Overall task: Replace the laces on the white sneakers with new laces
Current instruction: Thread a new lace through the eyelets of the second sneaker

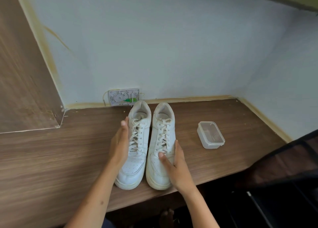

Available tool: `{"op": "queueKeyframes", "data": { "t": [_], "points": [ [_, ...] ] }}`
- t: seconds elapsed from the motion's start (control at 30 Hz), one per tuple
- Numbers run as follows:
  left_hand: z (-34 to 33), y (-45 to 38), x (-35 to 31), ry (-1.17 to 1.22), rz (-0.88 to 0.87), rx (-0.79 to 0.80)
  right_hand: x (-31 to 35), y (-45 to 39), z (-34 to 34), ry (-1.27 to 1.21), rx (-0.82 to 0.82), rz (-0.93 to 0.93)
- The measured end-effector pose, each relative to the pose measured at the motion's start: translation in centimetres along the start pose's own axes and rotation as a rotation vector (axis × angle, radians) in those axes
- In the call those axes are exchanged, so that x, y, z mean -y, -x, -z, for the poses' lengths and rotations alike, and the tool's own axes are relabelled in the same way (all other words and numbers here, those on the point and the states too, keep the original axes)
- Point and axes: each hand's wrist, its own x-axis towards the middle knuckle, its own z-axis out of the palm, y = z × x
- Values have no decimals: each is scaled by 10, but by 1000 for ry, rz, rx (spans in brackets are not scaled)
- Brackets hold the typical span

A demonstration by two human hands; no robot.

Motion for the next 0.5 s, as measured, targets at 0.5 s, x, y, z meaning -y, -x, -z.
{"op": "queueKeyframes", "data": {
  "t": [0.5],
  "points": [
    [-25, -140, -90, -1545, -939, 888, -4, -4, 28, 4, -200, 25]
  ]
}}
